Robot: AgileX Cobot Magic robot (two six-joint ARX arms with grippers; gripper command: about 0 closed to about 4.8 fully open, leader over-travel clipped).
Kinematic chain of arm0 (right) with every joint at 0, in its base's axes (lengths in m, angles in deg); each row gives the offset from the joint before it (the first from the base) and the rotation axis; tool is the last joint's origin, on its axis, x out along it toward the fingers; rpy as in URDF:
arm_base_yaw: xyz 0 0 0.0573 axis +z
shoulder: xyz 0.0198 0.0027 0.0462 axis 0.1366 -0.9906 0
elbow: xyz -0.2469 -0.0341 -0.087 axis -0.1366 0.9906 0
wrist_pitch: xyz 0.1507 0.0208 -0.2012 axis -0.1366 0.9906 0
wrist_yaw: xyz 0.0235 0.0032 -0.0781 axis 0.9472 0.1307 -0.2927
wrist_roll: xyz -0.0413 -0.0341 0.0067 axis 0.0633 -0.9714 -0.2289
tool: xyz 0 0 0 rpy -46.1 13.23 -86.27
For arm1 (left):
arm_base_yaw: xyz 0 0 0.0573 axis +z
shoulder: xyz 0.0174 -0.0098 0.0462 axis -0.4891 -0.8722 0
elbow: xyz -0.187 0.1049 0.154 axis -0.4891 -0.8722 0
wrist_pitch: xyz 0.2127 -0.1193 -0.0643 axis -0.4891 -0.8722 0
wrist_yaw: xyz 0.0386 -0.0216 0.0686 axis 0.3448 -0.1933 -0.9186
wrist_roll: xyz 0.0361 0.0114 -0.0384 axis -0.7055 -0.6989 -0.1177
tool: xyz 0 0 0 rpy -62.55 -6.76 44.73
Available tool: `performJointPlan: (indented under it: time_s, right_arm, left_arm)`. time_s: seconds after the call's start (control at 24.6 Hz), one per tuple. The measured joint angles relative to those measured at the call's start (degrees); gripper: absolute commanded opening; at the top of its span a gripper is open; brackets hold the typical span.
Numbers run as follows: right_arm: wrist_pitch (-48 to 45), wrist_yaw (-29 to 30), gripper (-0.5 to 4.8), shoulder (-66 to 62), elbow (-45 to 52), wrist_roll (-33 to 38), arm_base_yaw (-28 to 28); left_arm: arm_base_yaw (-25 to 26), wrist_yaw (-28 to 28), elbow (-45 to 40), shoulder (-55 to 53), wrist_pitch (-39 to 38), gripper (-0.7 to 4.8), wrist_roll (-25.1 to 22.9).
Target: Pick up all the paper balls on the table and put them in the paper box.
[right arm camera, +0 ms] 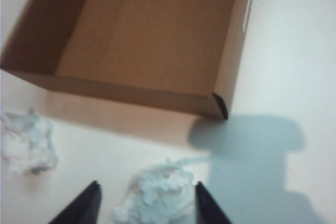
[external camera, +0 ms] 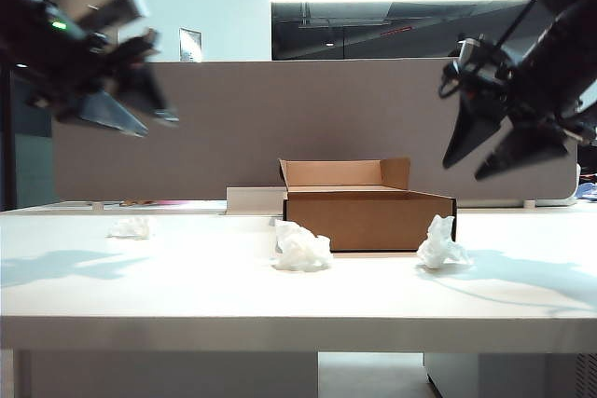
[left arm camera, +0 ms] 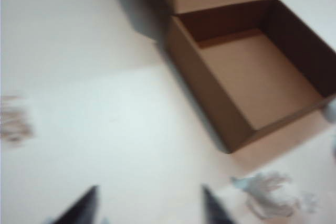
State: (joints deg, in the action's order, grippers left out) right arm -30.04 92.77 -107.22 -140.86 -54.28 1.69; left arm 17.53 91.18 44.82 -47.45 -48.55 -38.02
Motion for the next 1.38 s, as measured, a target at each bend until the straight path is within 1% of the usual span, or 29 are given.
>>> performJointPlan:
  time_s: [0.04,0.08,0.16,0.2,0.24,0.28,0.32,0.37,0.57,0.73,1.01,1.1,1.14,1.18,1.26,1.3,1.38]
  right_arm:
    - [0.42,-0.02,3.11,-0.50,-0.04,-0.42,0.15]
    - [0.76,-0.07,3.23,-1.18,-0.04,-0.72,0.26]
    - [0.92,-0.15,3.54,-2.40,-0.07,-0.85,0.28]
    - [1.20,-0.24,3.71,-3.02,-0.07,-0.96,0.31]
    - [1.73,-0.57,3.74,-4.02,-0.07,-1.01,0.26]
    - [1.75,-0.59,3.74,-4.44,-0.09,-1.01,0.26]
    - [1.73,-0.57,3.74,-5.01,-0.11,-1.01,0.31]
    - [1.73,-0.55,3.74,-5.90,-0.17,-1.01,0.39]
    - [1.81,-0.22,3.73,-8.94,-0.17,-1.01,0.87]
    - [1.60,-0.11,3.73,-9.22,-0.20,-1.01,2.01]
    - [0.28,-0.09,3.64,-9.73,-0.20,-1.01,4.31]
    - [-0.57,-0.09,3.64,-10.32,-0.22,-1.01,4.81]
    - [-0.66,-0.09,3.62,-10.80,-0.22,-1.01,4.83]
    - [-0.57,-0.11,3.43,-11.04,-0.20,-1.01,4.83]
    - [-0.55,-0.13,2.79,-11.61,-0.17,-0.98,4.94]
    - [-0.52,-0.17,2.27,-11.78,-0.15,-0.96,4.92]
    - [-0.52,-0.11,1.88,-12.13,-0.15,-1.09,4.98]
  left_arm:
    - [-1.03,0.13,0.87,-1.33,0.04,3.69,0.52]
    - [-1.92,0.07,1.62,-2.58,0.20,3.85,1.16]
    - [-3.39,-0.20,2.64,-4.76,0.52,4.07,2.23]
    - [-4.28,-0.61,2.93,-5.62,0.55,4.09,2.43]
    - [-6.12,-1.20,3.72,-7.91,0.63,4.12,2.60]
    - [-6.95,-1.46,4.07,-9.33,0.90,4.25,2.60]
    - [-7.69,-1.55,4.13,-10.38,1.46,4.64,2.60]
    - [-8.90,-1.64,4.13,-12.02,2.21,4.72,2.69]
    - [-14.49,-2.05,4.13,-17.22,7.85,4.72,2.78]
    - [-17.40,-2.40,4.48,-19.80,8.98,4.71,2.80]
    - [-19.30,-5.40,4.48,-21.44,8.92,4.65,2.80]
    - [-19.85,-6.21,4.50,-21.57,9.05,4.47,2.80]
    - [-20.09,-6.80,4.50,-21.73,9.14,4.28,2.80]
    - [-20.15,-7.23,4.50,-21.79,9.09,4.01,2.82]
    - [-20.81,-8.59,4.50,-22.03,9.16,3.57,2.80]
    - [-20.94,-8.98,4.50,-22.16,9.20,3.22,2.80]
    - [-21.22,-9.16,4.50,-22.67,9.27,2.68,2.80]
